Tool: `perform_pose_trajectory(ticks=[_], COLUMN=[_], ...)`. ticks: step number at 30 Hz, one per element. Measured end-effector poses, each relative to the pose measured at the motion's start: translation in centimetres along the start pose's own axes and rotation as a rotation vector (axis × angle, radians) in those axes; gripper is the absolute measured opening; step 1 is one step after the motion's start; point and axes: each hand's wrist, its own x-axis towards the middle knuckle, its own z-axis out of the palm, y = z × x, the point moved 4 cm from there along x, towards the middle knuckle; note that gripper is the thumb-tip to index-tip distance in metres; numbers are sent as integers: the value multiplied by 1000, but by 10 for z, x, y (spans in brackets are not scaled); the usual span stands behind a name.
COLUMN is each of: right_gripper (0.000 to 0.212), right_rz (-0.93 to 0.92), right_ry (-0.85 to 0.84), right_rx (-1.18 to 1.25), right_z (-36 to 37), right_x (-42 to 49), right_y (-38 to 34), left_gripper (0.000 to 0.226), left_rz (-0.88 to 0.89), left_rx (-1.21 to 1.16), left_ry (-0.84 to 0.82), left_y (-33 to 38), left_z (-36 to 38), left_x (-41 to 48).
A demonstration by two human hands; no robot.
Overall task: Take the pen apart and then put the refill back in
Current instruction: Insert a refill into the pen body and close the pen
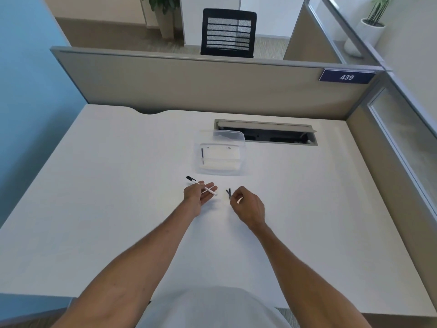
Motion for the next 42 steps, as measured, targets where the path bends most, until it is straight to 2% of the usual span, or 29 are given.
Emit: perform_pose_trajectory(ticks=[8, 27, 39, 42], right_gripper=[8, 8, 6, 12], right_rz=[-129, -217, -366, -389], right_ry=[-53, -99, 32, 36], right_rx=[28, -49, -34, -10], right_z=[-2, 1, 0, 0], right_x=[4, 10, 14, 15], right_y=[-22, -30, -51, -58], left_gripper=[13, 23, 19, 20], left_rz=[18, 20, 5, -19], left_rx=[-21, 5, -117, -178], left_ry=[27, -12, -63, -68], left_y=[2, 3, 6, 8], left_z=[0, 1, 8, 8], left_x=[7, 3, -3, -3])
